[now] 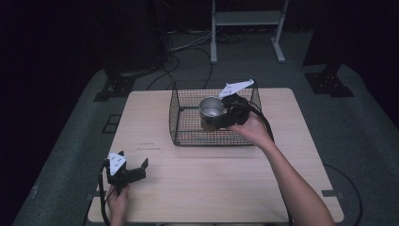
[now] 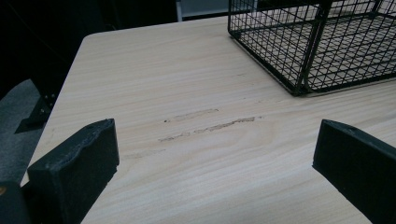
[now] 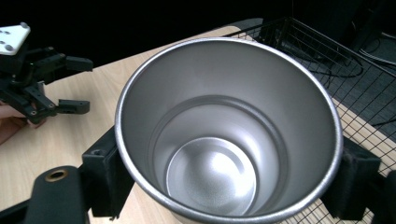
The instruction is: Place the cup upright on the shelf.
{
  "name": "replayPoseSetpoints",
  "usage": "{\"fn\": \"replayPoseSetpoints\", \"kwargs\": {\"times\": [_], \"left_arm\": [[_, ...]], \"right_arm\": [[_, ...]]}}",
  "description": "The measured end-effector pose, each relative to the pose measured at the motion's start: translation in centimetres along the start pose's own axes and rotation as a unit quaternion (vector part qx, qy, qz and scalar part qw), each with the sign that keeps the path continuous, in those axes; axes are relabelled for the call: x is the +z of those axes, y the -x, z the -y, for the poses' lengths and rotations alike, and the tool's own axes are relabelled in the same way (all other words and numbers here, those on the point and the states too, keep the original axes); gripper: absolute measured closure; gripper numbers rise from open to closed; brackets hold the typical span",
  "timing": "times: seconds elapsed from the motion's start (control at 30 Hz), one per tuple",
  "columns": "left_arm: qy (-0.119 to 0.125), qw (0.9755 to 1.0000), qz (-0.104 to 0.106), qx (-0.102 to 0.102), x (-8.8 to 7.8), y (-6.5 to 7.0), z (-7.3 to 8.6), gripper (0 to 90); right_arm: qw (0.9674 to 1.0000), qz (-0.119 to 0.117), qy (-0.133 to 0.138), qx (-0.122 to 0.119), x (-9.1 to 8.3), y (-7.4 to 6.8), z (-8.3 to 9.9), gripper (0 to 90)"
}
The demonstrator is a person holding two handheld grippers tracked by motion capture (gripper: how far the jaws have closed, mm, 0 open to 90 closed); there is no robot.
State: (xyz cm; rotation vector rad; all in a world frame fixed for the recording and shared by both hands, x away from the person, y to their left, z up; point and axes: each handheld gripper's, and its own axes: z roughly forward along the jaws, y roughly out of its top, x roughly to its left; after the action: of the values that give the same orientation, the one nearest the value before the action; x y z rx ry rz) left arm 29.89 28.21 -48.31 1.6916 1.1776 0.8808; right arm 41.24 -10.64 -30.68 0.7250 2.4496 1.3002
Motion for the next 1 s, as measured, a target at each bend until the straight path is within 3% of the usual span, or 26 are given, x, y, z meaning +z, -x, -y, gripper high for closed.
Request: {"fn": "replayPoseSetpoints", "kwargs": {"times": [0.63, 1.0], "left_arm": [[0.001, 1.0, 0.0, 0.0, 0.0, 0.0, 0.0, 0.0], [0.003, 1.0, 0.0, -0.004, 0.0, 0.0, 0.0, 0.0]], "right_arm": [[0.9997, 0.007, -0.022, 0.011, 2.7, 1.6, -2.1, 18.0], [0.9992, 0.013, -0.038, 0.006, 3.9, 2.6, -3.7, 18.0]]}}
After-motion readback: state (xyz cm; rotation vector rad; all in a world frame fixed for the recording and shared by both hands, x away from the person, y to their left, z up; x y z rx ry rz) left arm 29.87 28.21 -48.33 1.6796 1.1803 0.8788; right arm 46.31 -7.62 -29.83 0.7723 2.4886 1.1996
